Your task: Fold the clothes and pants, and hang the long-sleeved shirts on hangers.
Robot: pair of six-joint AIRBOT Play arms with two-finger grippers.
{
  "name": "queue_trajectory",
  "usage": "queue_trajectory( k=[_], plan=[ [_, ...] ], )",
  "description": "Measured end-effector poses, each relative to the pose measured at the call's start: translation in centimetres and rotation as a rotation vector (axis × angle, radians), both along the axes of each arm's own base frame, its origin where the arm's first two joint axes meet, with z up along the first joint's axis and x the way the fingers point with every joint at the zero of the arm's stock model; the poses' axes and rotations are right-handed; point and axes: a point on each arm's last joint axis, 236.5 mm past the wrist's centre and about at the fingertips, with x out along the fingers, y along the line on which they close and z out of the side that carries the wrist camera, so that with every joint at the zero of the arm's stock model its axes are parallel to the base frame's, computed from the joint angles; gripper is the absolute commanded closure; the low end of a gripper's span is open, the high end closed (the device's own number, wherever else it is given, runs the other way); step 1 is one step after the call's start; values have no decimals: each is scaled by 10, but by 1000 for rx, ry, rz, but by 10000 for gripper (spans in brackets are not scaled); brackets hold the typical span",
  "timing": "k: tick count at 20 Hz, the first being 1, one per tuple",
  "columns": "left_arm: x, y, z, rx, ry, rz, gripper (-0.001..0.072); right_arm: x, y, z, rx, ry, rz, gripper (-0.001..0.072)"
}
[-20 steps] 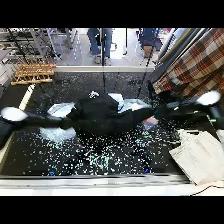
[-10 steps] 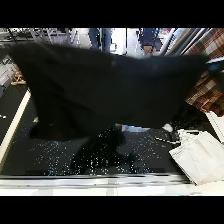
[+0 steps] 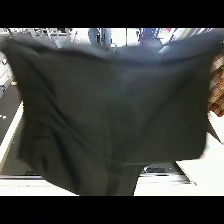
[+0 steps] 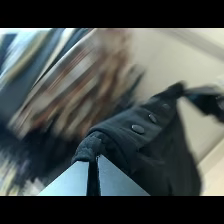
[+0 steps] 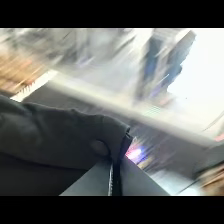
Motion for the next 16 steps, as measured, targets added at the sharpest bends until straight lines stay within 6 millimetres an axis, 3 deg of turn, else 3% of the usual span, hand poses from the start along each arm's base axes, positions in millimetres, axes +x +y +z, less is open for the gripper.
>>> queue_trajectory(
  k=[4,5,6,7,8,9,11,12,13,16],
  plan=[
    [95,8,-147,143,336,96,698,110,29,-153,75,351,56,690],
    [120,15,-180,156,398,140,665,141,31,-192,103,410,23,688],
    [145,22,-212,158,448,190,423,171,30,-224,142,444,-24,660],
    [173,32,-240,139,483,255,216,202,29,-251,196,460,-75,442],
    [197,39,-264,110,506,309,156,230,27,-270,257,460,-118,149],
    [216,46,-282,81,518,357,155,248,26,-286,296,473,-142,146],
    [239,60,-310,61,534,417,163,265,21,-315,332,531,-162,147],
    [243,68,-322,71,542,437,215,262,17,-327,326,581,-158,147],
    [240,74,-334,98,565,432,239,253,13,-345,300,655,-148,147],
    [213,95,-374,211,701,404,238,199,9,-399,224,931,-85,147]
  ],
)
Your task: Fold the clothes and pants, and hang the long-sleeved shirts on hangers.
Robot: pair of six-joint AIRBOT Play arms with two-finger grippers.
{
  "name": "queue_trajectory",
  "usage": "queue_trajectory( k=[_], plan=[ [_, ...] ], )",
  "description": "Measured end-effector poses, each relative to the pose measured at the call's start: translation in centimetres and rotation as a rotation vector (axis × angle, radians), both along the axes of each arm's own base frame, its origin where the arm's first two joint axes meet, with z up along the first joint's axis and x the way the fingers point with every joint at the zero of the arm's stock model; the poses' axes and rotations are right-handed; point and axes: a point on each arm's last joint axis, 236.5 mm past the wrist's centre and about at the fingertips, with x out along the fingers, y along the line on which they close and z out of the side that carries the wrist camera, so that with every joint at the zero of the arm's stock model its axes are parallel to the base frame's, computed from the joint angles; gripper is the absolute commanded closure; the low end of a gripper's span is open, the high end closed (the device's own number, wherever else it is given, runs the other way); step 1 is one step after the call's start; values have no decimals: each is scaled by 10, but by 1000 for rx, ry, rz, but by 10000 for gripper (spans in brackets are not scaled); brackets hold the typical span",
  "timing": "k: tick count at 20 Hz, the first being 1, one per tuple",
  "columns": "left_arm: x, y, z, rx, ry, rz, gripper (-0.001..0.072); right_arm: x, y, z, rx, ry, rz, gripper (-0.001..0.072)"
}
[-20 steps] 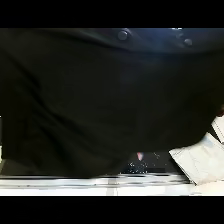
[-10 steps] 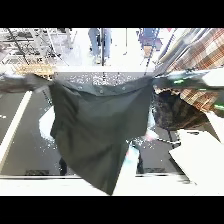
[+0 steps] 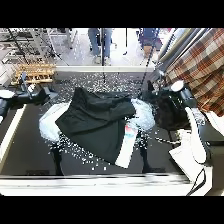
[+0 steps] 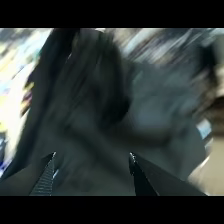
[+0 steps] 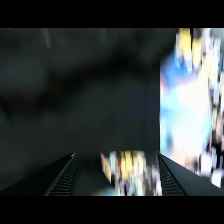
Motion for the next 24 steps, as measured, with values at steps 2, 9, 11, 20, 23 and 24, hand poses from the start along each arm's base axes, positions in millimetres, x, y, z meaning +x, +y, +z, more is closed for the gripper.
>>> queue_trajectory(
  k=[2,9,11,20,23,24],
  plan=[
    [-25,10,-24,48,127,-37,239,-44,10,-31,4,162,80,127],
    [-82,3,-52,88,364,-163,238,-102,83,-100,-67,265,276,185],
    [-88,-3,-53,89,385,-188,239,-94,94,-115,-96,245,234,675],
    [-108,-41,-64,40,452,-272,237,38,-16,-72,-324,-67,-202,288],
    [-115,-55,-83,20,478,-265,237,33,-54,-63,-267,5,-250,150],
    [-116,-57,-89,15,486,-257,236,18,-62,-68,-240,79,-234,151]
  ],
)
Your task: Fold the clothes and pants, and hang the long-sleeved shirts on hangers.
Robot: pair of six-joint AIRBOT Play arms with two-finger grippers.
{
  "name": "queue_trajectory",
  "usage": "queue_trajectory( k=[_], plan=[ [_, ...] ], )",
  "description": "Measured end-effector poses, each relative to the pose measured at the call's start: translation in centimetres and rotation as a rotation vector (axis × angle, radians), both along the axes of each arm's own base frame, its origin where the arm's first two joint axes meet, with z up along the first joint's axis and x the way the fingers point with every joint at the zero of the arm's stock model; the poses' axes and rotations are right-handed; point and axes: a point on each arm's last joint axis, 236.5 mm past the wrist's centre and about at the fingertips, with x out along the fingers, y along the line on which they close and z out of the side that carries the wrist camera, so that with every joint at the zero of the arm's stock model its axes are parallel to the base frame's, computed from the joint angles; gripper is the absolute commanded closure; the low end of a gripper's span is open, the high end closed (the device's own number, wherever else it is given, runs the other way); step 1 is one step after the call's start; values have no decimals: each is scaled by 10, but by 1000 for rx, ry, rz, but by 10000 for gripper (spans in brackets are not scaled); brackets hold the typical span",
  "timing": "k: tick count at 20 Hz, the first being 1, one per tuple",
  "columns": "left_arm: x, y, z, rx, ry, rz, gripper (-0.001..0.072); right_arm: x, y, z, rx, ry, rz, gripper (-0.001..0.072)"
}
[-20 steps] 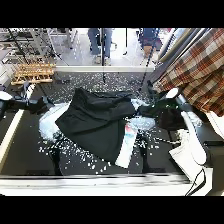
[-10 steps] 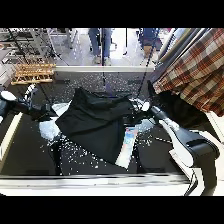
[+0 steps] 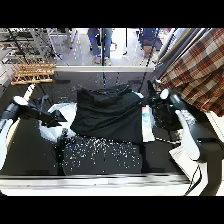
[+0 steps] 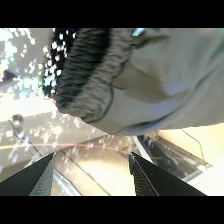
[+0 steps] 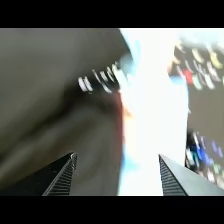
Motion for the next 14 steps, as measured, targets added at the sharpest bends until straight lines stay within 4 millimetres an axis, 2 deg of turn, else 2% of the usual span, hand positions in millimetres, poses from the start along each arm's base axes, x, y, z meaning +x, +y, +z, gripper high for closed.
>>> queue_trajectory(
  k=[3,6,9,11,14],
  plan=[
    [-6,-7,-14,-20,31,27,236,-62,-10,-9,124,192,30,146],
    [-9,-20,-20,-52,47,43,236,-134,-6,-15,256,324,27,129],
    [-5,-35,-24,-64,41,70,236,-194,2,-26,393,401,-15,128],
    [1,-44,-26,-61,27,85,236,-215,7,-32,464,411,-41,127],
    [9,-56,-30,-50,5,108,236,-224,12,-38,517,390,-67,124]
  ],
)
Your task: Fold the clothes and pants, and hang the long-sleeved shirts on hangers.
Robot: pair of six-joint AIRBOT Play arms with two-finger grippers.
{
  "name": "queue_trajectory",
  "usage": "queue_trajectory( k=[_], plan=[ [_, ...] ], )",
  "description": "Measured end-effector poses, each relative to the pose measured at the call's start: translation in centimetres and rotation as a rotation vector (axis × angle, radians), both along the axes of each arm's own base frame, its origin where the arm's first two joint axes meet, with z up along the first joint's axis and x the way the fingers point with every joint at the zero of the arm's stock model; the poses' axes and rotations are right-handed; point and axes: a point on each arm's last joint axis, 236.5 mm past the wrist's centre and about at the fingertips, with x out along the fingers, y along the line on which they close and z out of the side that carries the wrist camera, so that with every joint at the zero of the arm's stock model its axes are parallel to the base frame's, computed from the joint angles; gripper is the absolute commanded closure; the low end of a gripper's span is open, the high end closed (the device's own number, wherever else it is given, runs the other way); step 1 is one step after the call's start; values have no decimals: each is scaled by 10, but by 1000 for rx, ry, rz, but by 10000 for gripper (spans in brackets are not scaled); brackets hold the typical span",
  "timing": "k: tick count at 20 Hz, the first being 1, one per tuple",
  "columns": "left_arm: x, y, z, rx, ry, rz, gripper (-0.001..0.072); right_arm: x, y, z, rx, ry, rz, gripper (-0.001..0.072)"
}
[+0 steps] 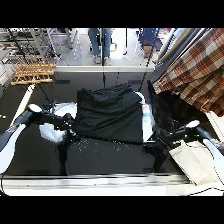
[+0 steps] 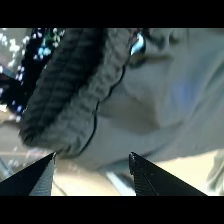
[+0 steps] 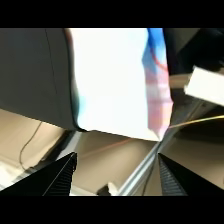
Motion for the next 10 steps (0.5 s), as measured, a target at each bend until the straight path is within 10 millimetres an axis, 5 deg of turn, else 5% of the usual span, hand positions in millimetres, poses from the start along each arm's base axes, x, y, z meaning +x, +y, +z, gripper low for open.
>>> queue_trajectory(
  k=[10],
  plan=[
    [-27,3,-13,67,115,-41,212,4,-1,-11,8,-29,-54,130]
  ],
)
